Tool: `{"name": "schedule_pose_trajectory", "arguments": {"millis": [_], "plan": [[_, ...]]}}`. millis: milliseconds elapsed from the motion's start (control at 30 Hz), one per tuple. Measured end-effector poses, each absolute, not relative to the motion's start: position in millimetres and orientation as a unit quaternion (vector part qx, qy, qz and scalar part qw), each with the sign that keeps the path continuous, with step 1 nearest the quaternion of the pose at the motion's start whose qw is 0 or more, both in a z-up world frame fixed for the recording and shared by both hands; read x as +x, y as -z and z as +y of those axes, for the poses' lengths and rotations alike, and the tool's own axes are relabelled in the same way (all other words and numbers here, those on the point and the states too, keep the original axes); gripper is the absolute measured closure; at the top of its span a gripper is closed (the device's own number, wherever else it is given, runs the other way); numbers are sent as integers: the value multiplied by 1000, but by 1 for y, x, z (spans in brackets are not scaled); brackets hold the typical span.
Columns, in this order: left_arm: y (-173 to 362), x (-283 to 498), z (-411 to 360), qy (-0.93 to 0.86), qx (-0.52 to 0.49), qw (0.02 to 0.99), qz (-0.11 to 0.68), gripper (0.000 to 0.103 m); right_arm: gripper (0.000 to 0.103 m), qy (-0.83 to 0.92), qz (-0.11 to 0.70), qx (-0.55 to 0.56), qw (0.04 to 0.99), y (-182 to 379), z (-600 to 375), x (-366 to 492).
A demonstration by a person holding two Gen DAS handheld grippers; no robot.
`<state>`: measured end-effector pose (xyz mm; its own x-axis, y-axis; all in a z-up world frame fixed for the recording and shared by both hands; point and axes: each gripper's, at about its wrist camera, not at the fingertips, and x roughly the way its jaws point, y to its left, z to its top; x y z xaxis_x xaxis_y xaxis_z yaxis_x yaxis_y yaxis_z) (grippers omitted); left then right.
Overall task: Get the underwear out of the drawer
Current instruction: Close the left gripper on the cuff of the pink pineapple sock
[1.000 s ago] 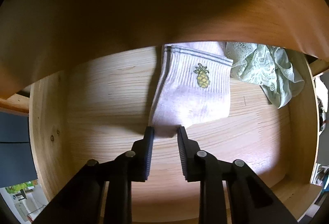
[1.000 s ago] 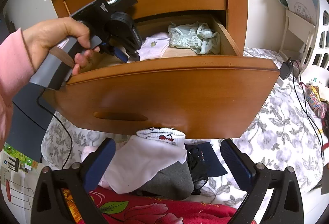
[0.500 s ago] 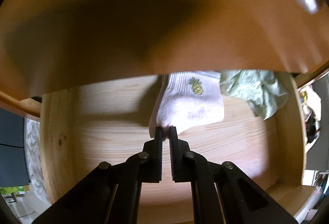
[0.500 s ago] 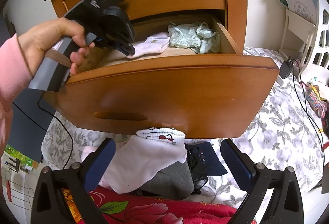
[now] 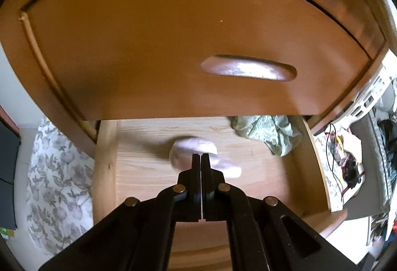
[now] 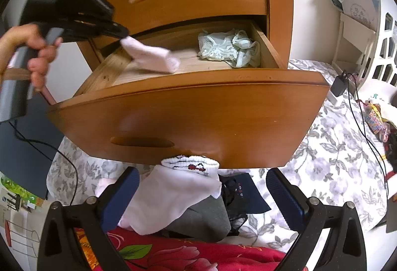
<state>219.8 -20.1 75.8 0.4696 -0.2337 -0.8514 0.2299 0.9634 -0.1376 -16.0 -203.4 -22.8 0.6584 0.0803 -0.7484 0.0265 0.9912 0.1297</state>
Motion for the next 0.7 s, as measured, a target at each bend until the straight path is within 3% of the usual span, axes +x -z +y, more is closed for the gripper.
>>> {"name": "schedule_pose_trajectory", "arguments": {"millis": [167,333,367,467,700], "plan": [[-59,224,-18,129,-7,850,510,103,0,-12,415,61,908,23,-202,-16],[-18,233,-20,135,-12,809,572,102,0,-5,415,56,908,23,-201,-16],[-10,236,-18,130,-20,800,585,97,0,-5,415,54,908,23,-200,-17],[19,246,-13,118,-46,774,620,59,0,-7,414,51,909,23,-199,-17],[57,257,-25,96,2,727,680,59,0,-12,420,58,906,26,-201,-15]]}}
